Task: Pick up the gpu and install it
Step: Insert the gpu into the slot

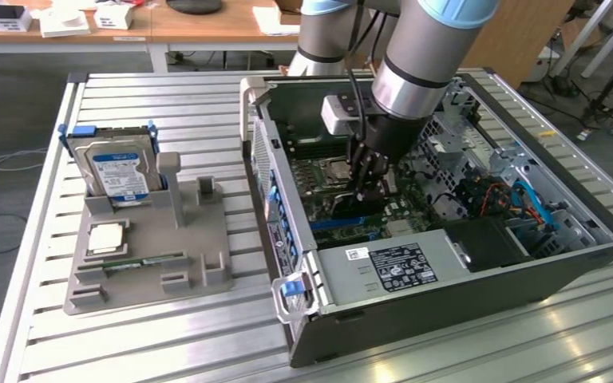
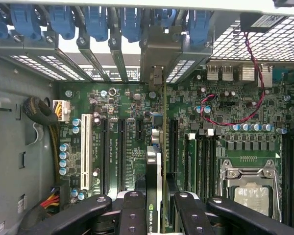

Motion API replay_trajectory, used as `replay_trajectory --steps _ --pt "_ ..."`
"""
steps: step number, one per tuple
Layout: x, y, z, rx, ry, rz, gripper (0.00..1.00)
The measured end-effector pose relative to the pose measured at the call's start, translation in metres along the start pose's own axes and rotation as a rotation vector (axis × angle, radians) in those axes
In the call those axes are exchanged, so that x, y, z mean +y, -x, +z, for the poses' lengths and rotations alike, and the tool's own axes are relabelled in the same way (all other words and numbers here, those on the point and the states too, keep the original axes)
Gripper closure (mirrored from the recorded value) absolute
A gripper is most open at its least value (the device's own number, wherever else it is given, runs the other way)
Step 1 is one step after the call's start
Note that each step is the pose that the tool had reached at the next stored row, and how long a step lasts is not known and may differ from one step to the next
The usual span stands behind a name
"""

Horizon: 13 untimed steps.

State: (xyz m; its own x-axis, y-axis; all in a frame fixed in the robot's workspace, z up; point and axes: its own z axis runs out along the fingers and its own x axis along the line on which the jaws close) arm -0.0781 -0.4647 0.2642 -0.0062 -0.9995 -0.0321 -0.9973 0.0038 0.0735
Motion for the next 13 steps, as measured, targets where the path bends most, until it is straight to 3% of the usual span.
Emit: replay_trajectory --steps 13 --pt "-0.0001 0.0000 0.0009 -0.0013 0.0000 0.000 0.73"
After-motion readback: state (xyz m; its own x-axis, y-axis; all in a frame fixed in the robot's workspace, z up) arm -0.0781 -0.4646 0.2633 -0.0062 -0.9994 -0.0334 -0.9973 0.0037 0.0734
